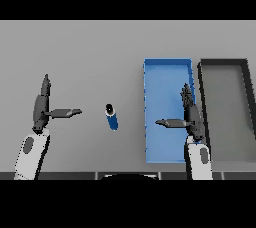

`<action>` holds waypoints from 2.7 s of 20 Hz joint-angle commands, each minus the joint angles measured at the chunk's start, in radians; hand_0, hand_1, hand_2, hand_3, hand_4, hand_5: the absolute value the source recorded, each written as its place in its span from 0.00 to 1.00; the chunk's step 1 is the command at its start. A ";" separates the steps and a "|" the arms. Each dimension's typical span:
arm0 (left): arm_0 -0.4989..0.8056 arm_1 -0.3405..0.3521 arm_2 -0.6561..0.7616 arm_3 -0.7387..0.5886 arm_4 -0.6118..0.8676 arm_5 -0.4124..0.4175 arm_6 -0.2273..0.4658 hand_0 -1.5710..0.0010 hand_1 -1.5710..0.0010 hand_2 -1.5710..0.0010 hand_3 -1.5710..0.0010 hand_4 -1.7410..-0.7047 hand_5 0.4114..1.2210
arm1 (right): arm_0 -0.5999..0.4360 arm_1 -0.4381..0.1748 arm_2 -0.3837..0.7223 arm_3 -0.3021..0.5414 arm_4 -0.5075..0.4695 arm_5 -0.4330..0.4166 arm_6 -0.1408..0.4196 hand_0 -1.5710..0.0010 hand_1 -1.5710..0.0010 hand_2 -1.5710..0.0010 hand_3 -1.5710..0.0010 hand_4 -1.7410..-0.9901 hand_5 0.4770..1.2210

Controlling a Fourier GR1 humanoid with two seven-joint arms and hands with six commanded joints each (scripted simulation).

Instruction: Pick up the blue pipe and place it into the blue bin.

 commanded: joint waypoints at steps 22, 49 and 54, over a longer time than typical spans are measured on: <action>0.098 0.236 -0.163 -0.133 0.007 -0.452 -0.127 1.00 1.00 1.00 1.00 0.68 0.15 | 0.078 -0.126 0.098 -0.114 0.136 0.068 -0.085 1.00 1.00 1.00 1.00 0.69 0.17; -0.130 -0.201 -0.370 0.157 -0.106 -0.486 -0.117 0.99 0.90 0.81 0.84 0.51 0.24 | 0.110 -0.128 0.084 -0.133 0.118 0.077 -0.084 1.00 1.00 1.00 1.00 0.64 0.17; -0.109 -0.258 -0.357 0.174 -0.090 -0.453 -0.142 0.37 0.32 0.28 0.30 0.20 0.75 | 0.107 -0.121 0.084 -0.127 0.118 0.072 -0.101 1.00 1.00 1.00 1.00 0.64 0.18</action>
